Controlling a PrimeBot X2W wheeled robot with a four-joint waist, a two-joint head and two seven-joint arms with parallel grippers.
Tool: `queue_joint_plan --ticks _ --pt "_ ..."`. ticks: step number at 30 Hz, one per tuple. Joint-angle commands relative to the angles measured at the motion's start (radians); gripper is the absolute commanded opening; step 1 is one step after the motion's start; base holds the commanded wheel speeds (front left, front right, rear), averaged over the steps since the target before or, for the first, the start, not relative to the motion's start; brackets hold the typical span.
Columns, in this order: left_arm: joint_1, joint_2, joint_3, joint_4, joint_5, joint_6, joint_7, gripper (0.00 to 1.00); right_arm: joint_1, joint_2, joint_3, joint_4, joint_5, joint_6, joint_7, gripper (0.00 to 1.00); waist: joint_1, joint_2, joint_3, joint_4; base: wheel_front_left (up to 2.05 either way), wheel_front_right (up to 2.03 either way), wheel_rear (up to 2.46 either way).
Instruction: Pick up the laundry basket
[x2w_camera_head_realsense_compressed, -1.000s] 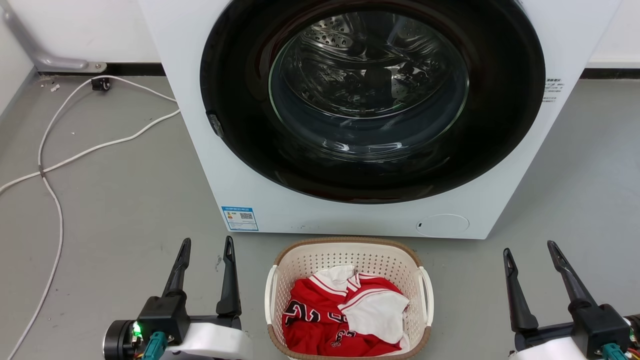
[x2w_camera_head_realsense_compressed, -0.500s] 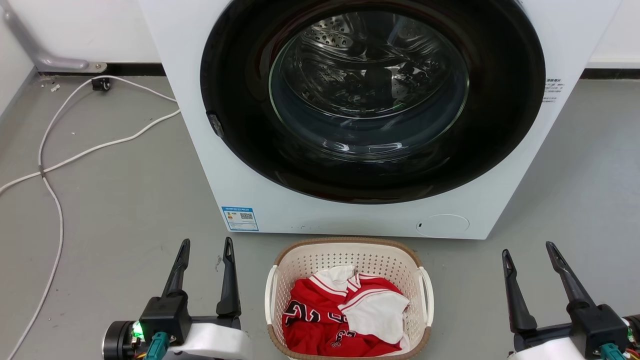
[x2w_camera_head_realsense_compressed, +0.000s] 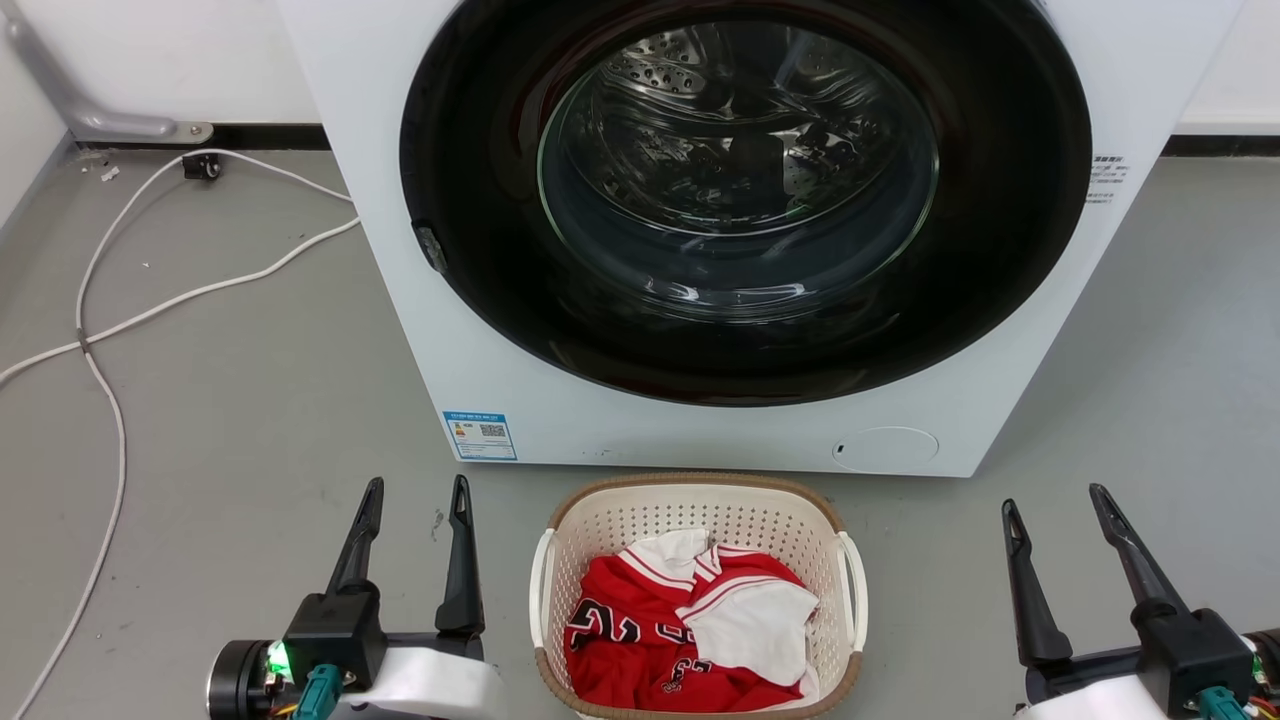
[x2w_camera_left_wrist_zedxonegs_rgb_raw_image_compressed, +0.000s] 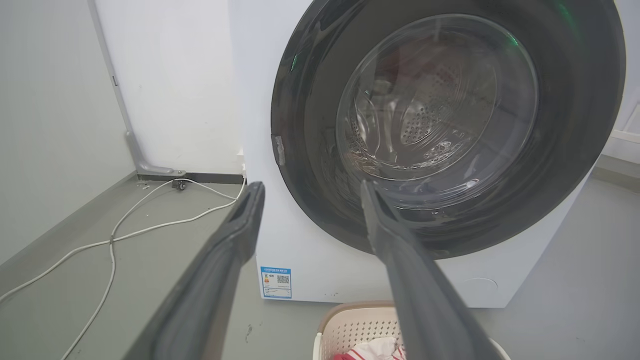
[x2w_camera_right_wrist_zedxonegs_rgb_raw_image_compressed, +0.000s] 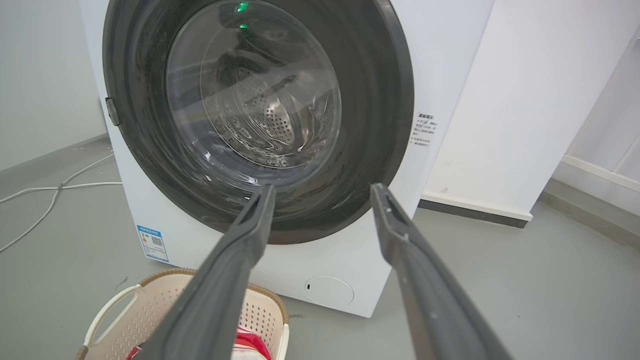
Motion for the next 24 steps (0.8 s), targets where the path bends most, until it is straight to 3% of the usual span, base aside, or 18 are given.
queue_joint_plan --ticks 1,14,24 --pt "-0.001 0.001 0.000 -0.003 0.006 -0.002 -0.003 1.00 0.003 -0.002 0.001 0.002 -0.001 -0.001 -0.002 1.00 0.0000 0.0000 0.001 0.000 0.00 0.00 0.00" --pt "-0.082 0.003 0.030 0.040 0.061 -0.069 -0.003 1.00 -0.069 -0.001 0.007 0.004 0.007 -0.001 -0.002 1.00 0.0000 0.0000 0.086 -0.001 0.00 0.00 0.00" --pt "-0.269 0.037 0.038 0.204 0.090 -0.146 -0.003 1.00 -0.254 -0.001 0.020 0.148 -0.045 -0.001 -0.002 1.00 0.0000 0.0000 0.247 -0.012 0.00 0.00 0.00"
